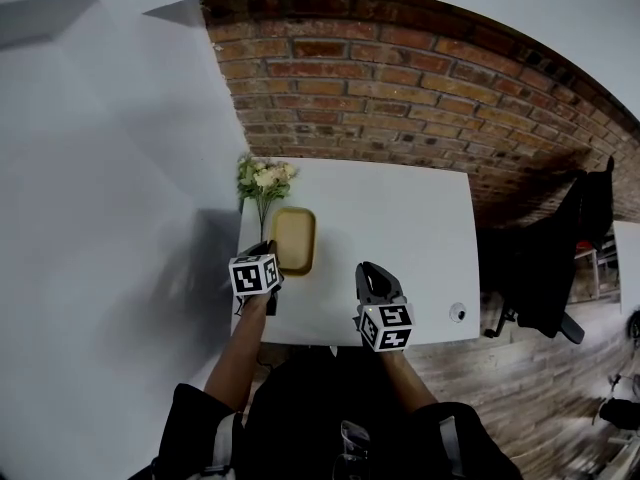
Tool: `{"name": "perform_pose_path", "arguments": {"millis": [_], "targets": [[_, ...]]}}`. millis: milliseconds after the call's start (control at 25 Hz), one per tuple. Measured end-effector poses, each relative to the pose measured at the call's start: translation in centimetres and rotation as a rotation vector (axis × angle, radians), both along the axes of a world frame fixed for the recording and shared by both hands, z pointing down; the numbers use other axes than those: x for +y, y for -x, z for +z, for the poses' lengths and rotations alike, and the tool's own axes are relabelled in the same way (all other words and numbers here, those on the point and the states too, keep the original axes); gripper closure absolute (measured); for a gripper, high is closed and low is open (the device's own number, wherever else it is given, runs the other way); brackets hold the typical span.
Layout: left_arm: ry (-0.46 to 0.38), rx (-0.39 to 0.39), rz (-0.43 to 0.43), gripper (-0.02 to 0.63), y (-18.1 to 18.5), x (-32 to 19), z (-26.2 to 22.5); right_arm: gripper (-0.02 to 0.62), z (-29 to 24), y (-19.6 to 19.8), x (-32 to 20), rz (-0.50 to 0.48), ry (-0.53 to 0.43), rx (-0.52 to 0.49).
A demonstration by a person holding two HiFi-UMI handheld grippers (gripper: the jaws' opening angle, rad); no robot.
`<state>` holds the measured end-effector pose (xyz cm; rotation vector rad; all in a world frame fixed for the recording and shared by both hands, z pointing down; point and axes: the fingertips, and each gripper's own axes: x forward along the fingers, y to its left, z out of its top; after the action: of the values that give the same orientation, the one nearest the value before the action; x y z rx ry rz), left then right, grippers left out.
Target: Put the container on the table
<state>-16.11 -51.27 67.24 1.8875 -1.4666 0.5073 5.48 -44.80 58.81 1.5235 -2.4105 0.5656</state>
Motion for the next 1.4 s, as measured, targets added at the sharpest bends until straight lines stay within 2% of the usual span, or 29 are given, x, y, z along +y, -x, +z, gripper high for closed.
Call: {"name": "perform_pose_path", "arguments": {"millis": [360, 880, 1400], "targets": [[0.032, 0.003, -0.010, 0.584, -0.2, -3.3, 1.1, 0.569, 0.3, -0.7, -2.9, -0.013, 0.012, 0.010], [0.088, 0.006, -0.013, 0.584, 0.5, -6.3, 3.1, 0.569, 1.8, 0.4, -6.1, -0.052, 0.052, 0.016], [0.137, 0.011, -0.003, 0.583, -0.1, -7.9, 5.5, 0.569, 3.4, -1.2, -6.5, -0.014, 0.091, 0.014]]}}
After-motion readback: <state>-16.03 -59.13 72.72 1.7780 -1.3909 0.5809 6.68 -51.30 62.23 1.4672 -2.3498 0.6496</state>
